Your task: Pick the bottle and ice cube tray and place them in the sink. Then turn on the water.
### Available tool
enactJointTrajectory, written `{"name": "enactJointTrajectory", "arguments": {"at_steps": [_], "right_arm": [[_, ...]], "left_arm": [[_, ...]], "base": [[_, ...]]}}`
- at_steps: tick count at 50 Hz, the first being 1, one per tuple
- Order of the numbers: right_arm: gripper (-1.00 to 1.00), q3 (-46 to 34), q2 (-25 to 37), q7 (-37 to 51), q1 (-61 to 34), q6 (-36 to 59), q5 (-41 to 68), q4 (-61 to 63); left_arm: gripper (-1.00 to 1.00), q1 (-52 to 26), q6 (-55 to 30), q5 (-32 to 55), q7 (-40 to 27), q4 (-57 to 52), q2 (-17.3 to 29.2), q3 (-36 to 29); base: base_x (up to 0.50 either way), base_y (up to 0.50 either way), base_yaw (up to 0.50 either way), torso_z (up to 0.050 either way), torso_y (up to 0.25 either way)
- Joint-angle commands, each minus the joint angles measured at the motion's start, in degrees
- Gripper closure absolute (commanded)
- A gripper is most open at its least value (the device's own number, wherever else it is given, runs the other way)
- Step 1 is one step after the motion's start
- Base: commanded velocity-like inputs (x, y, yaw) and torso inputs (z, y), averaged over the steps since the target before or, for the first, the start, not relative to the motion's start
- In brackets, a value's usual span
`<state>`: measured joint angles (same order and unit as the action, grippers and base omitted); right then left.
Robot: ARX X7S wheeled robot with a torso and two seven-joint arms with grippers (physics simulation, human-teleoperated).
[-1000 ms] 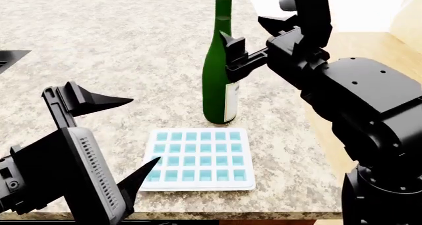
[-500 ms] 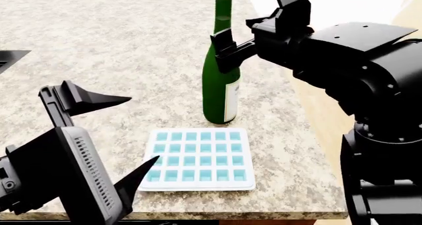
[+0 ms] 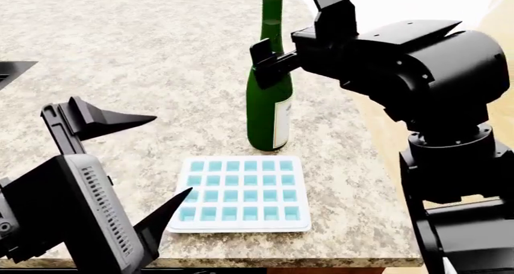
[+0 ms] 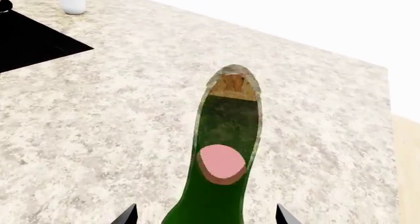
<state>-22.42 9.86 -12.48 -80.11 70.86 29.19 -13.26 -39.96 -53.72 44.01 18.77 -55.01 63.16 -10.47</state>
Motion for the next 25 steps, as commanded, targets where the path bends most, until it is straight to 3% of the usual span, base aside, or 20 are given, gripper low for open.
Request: {"name": "enactJointTrajectory", "arguments": {"at_steps": [1,25], "right_arm": [[-1.00,-1.6,-1.0,-0.9,-1.0,-3.3,-1.1,-5.8],[-1.00,-4.5,-4.7,-4.0,-4.0,-13.9,-3.5,-21.2]], "left_arm": [[-1.00,-0.2,0.3,0.5,-0.4,0.0,0.2,0.2],[-1.00,1.9,2.5,0.2,-0.9,0.8,1.4,0.8]], "base": [[0.00,0.00,0.00,0.000,0.000],[0.00,0.00,0.00,0.000,0.000]]}}
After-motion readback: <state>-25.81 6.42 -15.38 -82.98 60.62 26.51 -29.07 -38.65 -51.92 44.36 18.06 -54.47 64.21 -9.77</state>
